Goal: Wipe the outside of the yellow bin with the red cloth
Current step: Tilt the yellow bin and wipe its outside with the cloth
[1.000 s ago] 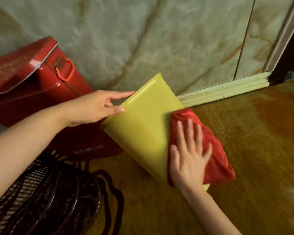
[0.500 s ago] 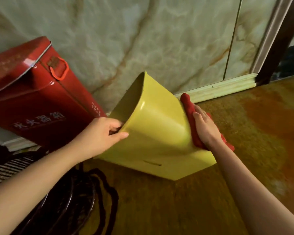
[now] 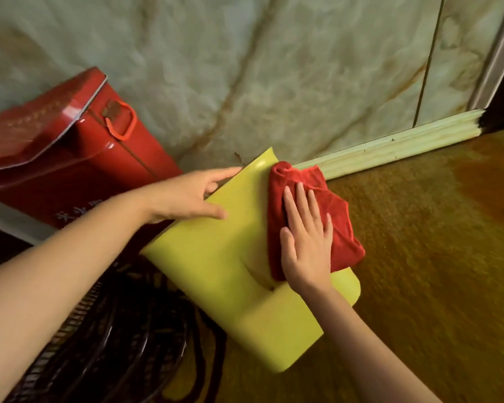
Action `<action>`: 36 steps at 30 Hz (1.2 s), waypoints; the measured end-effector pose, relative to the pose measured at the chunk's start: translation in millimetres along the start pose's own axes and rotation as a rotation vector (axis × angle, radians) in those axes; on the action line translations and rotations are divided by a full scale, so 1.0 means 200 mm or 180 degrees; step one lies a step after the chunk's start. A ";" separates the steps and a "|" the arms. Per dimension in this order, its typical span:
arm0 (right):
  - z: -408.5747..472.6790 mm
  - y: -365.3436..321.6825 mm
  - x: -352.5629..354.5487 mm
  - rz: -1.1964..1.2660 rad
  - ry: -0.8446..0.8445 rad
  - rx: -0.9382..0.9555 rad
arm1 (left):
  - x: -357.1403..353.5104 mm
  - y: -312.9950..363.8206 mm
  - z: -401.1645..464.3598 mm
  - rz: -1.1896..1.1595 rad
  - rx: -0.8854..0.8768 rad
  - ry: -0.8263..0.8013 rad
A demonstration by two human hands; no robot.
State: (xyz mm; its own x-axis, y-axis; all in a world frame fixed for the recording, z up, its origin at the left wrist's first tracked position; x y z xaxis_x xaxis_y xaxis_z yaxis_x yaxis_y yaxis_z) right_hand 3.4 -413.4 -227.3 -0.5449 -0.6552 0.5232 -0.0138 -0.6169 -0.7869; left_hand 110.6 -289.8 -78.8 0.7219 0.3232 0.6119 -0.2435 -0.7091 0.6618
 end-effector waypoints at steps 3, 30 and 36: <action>0.01 0.08 -0.01 -0.0283 -0.0122 0.0218 | 0.09 -0.17 -0.18 0.0383 0.0377 -0.0185; -0.23 -0.04 -0.18 -0.1253 -0.0253 0.0706 | 0.08 -0.12 -0.09 -0.0122 0.0079 -0.0234; -0.01 0.08 -0.13 -0.1055 -0.0391 0.0340 | 0.19 -0.23 -0.16 0.0135 0.0168 -0.0050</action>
State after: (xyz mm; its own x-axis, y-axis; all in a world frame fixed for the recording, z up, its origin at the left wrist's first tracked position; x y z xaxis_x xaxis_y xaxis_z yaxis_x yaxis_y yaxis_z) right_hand 16.9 -404.9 -254.1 -0.4207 -0.4556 0.7845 -0.0817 -0.8422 -0.5329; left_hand 128.7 -224.9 -72.8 0.7218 0.2826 0.6318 -0.2398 -0.7542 0.6113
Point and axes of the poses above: each hand's wrist, its own z-axis towards the middle knuckle, its own x-axis out of the back of the hand, y = z × x, the point moved 1 cm from there along z, towards the middle knuckle, and after that the axes turned 6 degrees about -z, right-handed, at the moved point
